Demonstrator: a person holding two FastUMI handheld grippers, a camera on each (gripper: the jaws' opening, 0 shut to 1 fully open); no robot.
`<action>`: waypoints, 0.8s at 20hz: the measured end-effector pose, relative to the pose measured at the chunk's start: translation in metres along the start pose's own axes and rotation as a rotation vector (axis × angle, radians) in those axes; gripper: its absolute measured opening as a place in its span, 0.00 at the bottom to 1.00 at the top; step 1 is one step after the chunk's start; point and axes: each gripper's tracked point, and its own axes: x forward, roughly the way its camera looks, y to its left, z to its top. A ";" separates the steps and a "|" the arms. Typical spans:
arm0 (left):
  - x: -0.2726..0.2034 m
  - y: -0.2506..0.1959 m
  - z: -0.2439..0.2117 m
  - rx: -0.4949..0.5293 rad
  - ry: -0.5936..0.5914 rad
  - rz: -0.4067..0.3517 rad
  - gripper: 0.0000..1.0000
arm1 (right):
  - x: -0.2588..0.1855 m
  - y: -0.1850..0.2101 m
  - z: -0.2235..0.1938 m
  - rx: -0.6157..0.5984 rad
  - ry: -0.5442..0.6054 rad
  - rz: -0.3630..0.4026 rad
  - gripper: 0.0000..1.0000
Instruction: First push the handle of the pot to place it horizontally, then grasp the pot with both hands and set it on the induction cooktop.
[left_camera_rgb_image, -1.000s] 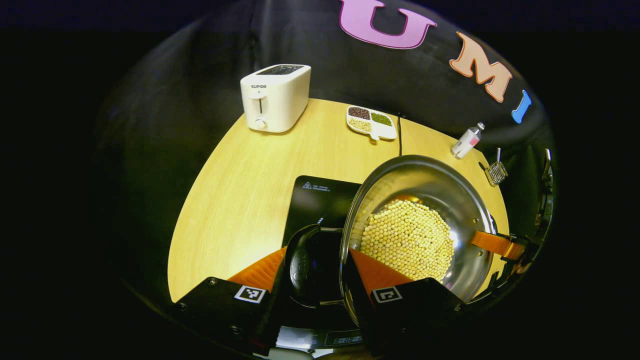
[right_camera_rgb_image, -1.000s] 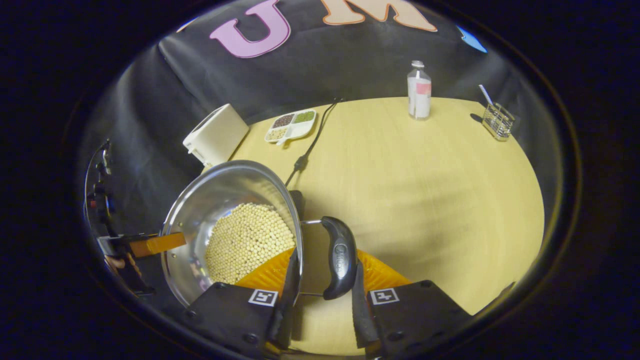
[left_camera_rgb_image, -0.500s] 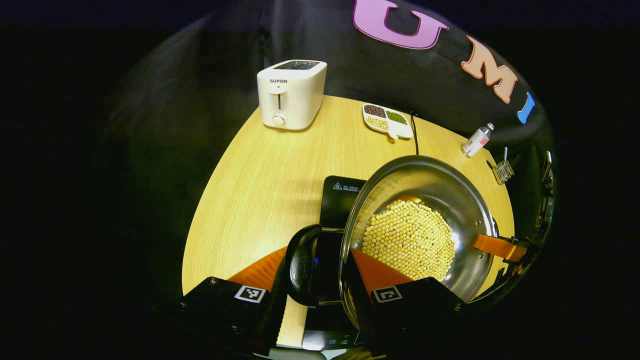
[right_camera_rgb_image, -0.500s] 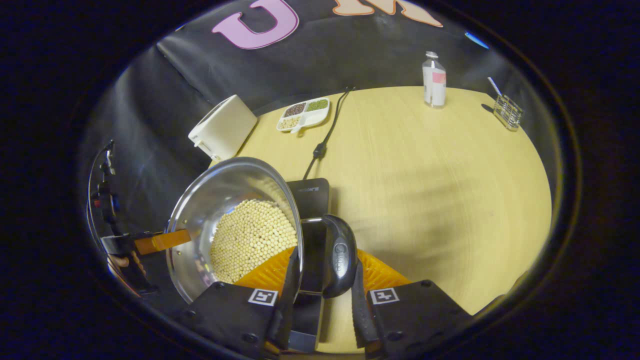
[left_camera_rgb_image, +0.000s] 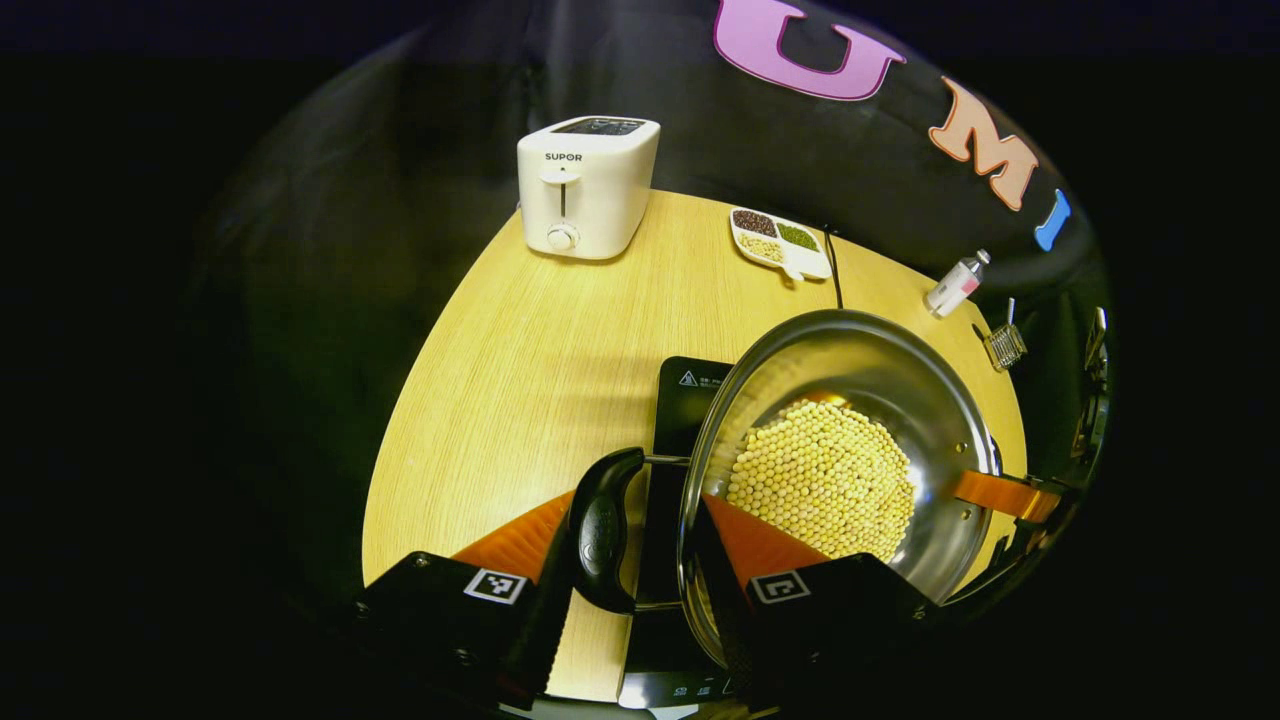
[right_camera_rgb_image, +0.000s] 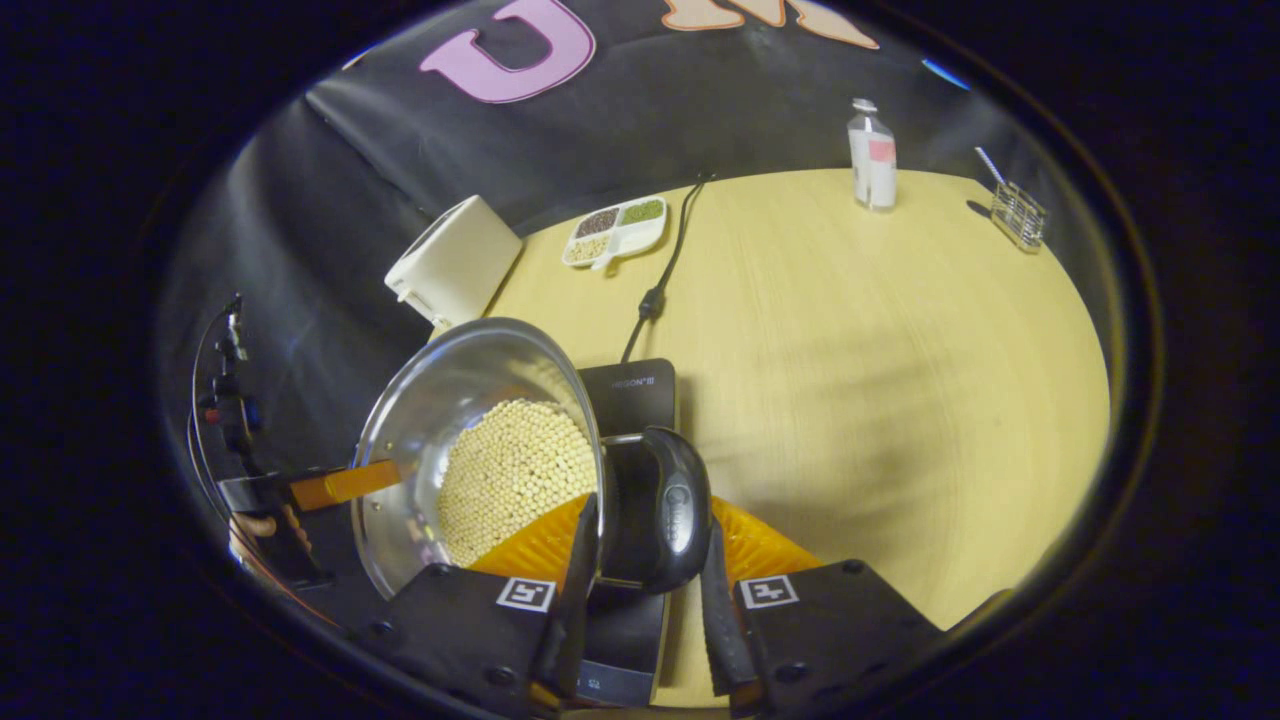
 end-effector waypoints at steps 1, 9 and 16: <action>0.001 0.000 -0.002 0.001 0.004 0.006 0.67 | 0.000 0.000 0.001 0.007 -0.002 0.005 0.47; -0.010 0.006 -0.005 -0.024 -0.035 0.045 0.77 | -0.001 -0.001 -0.003 -0.015 -0.021 0.018 0.60; -0.020 0.006 -0.008 -0.056 -0.067 0.067 0.81 | -0.011 -0.013 -0.004 -0.052 -0.045 -0.007 0.88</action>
